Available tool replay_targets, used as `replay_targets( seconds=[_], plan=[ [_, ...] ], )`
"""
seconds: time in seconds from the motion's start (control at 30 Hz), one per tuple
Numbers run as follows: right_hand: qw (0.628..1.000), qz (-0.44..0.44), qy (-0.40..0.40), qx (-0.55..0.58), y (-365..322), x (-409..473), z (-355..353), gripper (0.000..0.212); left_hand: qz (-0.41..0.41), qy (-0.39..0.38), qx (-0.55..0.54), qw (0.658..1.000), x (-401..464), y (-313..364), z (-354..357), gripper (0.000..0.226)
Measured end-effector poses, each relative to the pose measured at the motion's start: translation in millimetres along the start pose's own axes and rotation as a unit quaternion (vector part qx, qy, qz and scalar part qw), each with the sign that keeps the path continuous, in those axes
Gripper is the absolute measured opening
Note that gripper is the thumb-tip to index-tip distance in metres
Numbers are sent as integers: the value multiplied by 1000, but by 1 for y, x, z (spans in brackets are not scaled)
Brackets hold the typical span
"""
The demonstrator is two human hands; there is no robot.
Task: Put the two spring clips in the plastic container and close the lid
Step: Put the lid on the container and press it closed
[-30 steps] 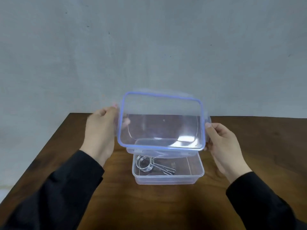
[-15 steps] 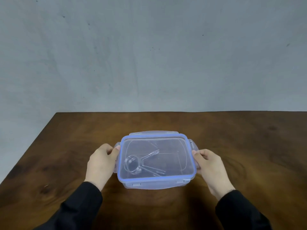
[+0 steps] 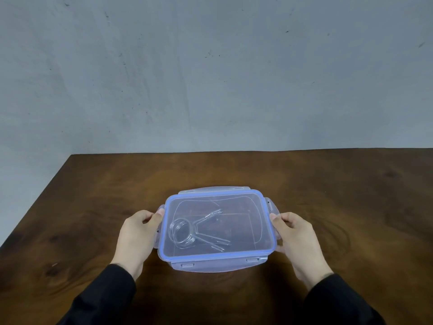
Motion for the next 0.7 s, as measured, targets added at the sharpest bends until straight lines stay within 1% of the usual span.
replay_targets(
  seconds=[0.13, 0.3, 0.37, 0.4, 0.43, 0.53, 0.63, 0.7],
  plan=[
    [1000, 8, -4, -2, 3, -1, 0, 14, -20, -17, -32, 999, -1, -1, 1, 42],
    [1000, 12, -18, 3, -2, -2, -2, 15, -69, -52, -65, 994, -6, -2, 4, 51],
    [1000, -12, -17, -1, -4, -4, -3, 24, -66, -50, -74, 994, -7, -3, 4, 46],
    [999, -34, -11, -10, -4, -5, -4, 30, -55, -42, -76, 995, -7, -4, 4, 42],
    [998, -60, -3, -24, -4, -6, -4, 32, -44, -34, -77, 995, -7, -4, 3, 38],
    [991, -122, 14, -50, -4, -8, -4, 24, -33, -34, -88, 995, -9, -3, 2, 31],
    [990, -132, 12, -50, -1, -12, -2, 26, -40, -47, -91, 994, -12, -4, 1, 37],
    [988, -143, 5, -53, 2, -15, -2, 28, -37, -41, -94, 994, -11, -7, 1, 34]
  ],
)
Point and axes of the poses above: each hand's wrist, its own x-axis towards the middle knuckle, its own z-axis out of the palm, y = z × x, the point moved 2 cm from there along x, towards the middle knuckle, and after that the axes turned 7 degrees about y, right-handed, at the moved point
